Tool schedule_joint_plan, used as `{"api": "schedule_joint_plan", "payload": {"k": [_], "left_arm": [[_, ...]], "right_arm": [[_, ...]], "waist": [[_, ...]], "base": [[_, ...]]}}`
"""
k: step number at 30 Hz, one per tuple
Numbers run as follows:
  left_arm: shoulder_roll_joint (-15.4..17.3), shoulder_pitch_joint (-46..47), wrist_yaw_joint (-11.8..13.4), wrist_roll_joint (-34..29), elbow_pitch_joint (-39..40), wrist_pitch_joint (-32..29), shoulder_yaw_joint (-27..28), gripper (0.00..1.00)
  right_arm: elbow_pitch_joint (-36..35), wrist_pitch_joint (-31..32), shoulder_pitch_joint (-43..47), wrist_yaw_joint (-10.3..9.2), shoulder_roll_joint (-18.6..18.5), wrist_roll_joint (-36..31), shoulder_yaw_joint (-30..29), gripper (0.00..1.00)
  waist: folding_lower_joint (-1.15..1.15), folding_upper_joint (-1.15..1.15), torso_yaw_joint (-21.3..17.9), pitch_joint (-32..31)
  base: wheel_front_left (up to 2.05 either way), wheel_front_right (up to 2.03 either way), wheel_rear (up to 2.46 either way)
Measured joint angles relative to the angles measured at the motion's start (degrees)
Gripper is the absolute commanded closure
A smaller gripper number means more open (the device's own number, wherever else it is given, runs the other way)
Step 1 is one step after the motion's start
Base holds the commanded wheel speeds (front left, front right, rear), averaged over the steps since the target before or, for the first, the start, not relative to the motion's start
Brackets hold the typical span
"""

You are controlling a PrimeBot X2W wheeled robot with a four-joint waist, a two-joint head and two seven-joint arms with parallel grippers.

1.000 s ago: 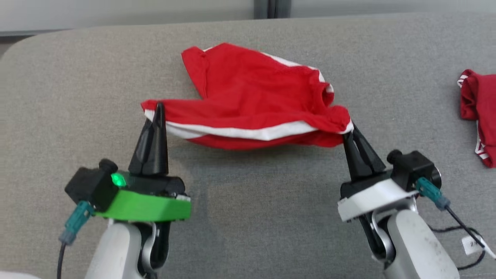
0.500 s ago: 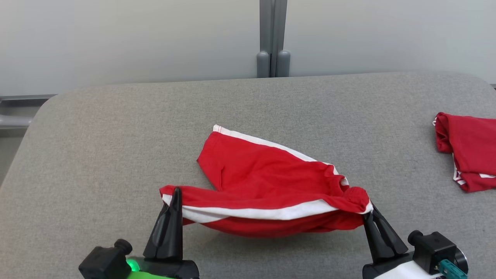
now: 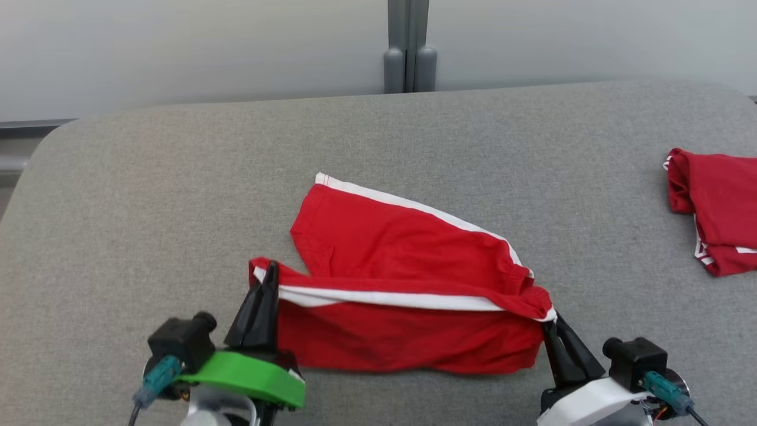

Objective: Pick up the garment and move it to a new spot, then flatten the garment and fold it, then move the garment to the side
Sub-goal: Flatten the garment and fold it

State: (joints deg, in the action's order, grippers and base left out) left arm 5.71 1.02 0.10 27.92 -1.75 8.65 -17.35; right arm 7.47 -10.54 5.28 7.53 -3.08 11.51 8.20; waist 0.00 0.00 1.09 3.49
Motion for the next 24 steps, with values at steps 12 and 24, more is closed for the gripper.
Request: {"api": "schedule_joint_plan", "payload": {"k": [12, 24], "left_arm": [[-0.1, 24.1, -1.9, -2.9, -23.3, -0.3, -0.3, 1.0], [-1.3, 39.7, -0.2, -3.9, -42.2, 0.5, -0.6, 1.0]], "right_arm": [[11.2, -2.8, -13.9, 0.0, 0.3, 5.3, 2.7, 1.0], [18.7, -4.4, -25.0, 0.0, 0.3, 8.1, 5.1, 1.0]], "waist": [[0.0, 0.0, -2.9, 6.7], [0.0, 0.0, -6.0, 15.3]], "base": [[0.0, 0.0, 0.0], [0.0, 0.0, 0.0]]}}
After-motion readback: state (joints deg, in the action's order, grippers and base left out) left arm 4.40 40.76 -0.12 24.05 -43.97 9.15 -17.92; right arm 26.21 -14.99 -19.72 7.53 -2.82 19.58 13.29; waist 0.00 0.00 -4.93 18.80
